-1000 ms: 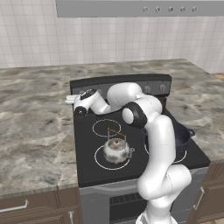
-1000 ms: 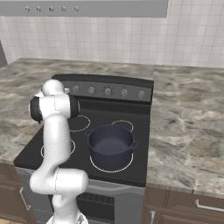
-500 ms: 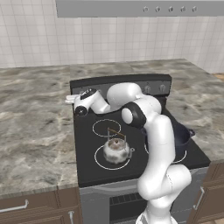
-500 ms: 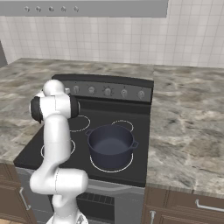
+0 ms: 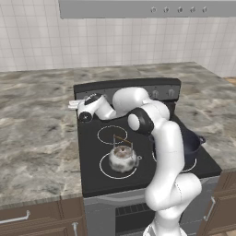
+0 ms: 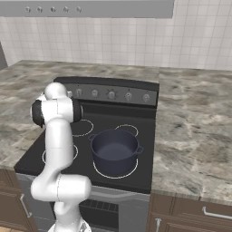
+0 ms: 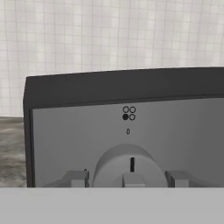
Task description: Pick the kettle from the cabinet and place it on a stove burner. Then pick the pot from the counter and place it on another stove burner. Finally, turn both burners on.
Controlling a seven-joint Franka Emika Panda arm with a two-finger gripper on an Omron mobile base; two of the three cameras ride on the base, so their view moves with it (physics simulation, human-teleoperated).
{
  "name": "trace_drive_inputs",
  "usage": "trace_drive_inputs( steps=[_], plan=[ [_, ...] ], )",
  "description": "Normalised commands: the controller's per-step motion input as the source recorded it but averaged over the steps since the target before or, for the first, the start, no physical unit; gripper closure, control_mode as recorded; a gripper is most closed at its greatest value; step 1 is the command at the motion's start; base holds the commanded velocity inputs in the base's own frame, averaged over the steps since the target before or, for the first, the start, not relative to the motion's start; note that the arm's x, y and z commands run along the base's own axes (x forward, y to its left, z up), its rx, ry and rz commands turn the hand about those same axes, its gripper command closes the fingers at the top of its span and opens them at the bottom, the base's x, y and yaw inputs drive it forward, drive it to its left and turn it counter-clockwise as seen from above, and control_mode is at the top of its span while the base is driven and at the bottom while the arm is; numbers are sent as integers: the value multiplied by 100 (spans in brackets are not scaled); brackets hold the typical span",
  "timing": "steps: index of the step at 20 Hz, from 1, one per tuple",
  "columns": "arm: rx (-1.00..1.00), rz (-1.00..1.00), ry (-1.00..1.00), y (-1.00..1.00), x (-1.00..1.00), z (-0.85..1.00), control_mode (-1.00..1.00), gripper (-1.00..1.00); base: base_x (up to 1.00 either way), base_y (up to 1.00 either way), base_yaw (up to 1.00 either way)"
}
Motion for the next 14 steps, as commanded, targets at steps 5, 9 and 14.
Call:
trace_drive_inputs(
  steps=[5, 9, 14],
  plan=[
    [0, 1, 0, 0, 0, 0, -100, 100, 0, 0, 0],
    [0, 0, 0, 0, 0, 0, -100, 100, 0, 0, 0],
    [0, 0, 0, 0, 0, 0, -100, 100, 0, 0, 0]
  ],
)
